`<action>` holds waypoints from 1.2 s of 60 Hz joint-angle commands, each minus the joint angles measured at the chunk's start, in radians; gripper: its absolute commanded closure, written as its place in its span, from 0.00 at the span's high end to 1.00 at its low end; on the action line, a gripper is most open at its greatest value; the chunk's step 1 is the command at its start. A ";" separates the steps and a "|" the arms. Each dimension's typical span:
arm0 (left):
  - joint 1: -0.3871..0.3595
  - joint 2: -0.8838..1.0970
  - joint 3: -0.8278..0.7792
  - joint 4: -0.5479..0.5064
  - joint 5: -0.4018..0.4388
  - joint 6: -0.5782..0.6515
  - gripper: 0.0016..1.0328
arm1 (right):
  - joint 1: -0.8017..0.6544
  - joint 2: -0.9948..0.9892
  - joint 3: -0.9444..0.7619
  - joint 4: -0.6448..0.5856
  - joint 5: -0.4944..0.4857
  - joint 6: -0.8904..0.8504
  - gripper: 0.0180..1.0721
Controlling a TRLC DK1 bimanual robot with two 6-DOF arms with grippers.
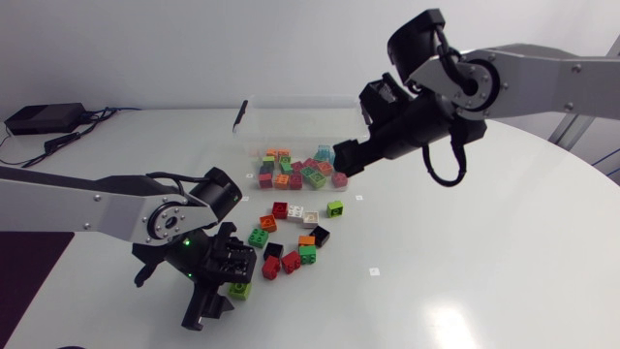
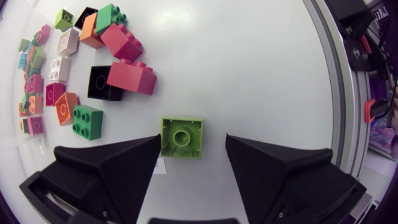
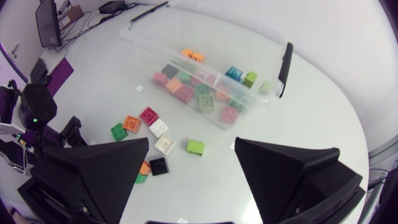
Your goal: Place the duplo bricks in the container
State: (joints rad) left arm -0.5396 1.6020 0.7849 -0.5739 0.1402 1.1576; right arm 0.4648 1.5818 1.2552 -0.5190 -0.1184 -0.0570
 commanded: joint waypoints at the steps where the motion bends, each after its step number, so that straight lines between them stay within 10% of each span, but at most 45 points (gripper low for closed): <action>1: 0.006 0.026 -0.030 0.005 -0.005 0.034 0.58 | 0.035 -0.020 -0.065 0.019 0.033 0.051 0.94; 24: 0.006 0.001 -0.058 0.037 0.004 -0.003 0.32 | 0.101 0.176 -0.057 0.048 0.186 0.144 0.92; 72: 0.099 -0.255 0.106 0.077 0.041 -0.223 0.29 | 0.063 0.526 0.199 -0.006 0.217 0.220 0.72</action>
State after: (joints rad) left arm -0.4519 1.3602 0.8433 -0.5236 0.1753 0.9936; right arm 0.5282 2.0766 1.4330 -0.5064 0.0841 0.1314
